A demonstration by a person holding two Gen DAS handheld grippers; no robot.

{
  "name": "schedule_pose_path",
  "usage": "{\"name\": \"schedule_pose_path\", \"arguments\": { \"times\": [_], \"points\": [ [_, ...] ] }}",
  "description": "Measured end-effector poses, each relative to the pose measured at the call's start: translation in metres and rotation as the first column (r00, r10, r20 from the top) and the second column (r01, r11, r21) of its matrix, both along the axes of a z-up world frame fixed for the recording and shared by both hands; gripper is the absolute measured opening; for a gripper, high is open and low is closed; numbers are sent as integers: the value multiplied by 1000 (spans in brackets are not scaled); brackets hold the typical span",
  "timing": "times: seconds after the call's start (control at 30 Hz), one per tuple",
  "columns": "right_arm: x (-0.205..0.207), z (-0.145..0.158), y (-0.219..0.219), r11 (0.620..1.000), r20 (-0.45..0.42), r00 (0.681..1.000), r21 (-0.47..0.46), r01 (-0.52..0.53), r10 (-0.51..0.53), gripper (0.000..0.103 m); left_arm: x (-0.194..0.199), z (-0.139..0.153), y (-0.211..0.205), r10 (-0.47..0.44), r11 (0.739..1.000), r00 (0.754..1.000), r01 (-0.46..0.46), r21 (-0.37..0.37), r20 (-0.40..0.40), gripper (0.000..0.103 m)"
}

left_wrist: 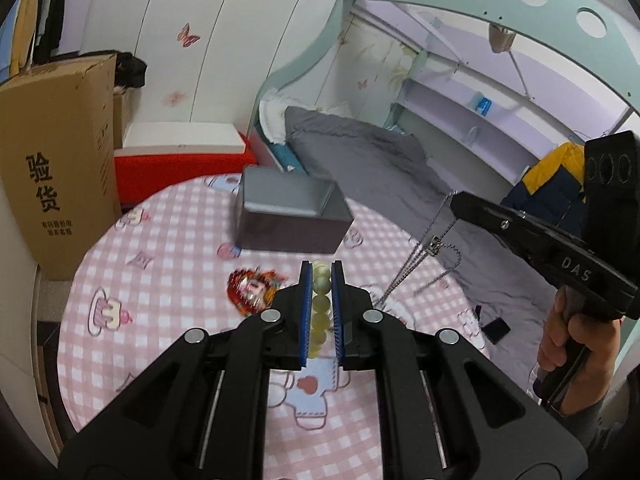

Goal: Organize jewelry
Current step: 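Lift the bracelet with the left tool while the right tool carries the chain over the grey tin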

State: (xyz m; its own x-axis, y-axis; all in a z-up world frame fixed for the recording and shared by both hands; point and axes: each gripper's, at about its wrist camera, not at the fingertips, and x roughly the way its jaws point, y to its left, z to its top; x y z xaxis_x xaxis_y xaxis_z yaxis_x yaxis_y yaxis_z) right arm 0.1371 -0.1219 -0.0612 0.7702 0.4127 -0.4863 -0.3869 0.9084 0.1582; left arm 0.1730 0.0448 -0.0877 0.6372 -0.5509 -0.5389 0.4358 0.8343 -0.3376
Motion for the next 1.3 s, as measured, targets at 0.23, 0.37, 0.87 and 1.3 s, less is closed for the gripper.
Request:
{"name": "schedule_pose_path", "arguments": {
  "times": [0.23, 0.37, 0.87, 1.3],
  "points": [
    [7, 28, 4, 1000, 76, 997, -21, -10, 12, 1, 9, 33, -8, -38, 999, 998, 39, -19, 49, 9],
    [13, 44, 4, 999, 112, 994, -30, -10, 13, 1, 21, 53, -16, -64, 998, 995, 66, -23, 77, 9],
    [100, 77, -8, 997, 168, 986, -73, 28, -16, 1, 121, 78, -40, -33, 999, 997, 33, -2, 75, 9],
    [153, -8, -16, 998, -28, 1000, -63, 10, -12, 1, 199, -15, -65, -17, 996, 990, 28, 83, -138, 10]
  ]
}}
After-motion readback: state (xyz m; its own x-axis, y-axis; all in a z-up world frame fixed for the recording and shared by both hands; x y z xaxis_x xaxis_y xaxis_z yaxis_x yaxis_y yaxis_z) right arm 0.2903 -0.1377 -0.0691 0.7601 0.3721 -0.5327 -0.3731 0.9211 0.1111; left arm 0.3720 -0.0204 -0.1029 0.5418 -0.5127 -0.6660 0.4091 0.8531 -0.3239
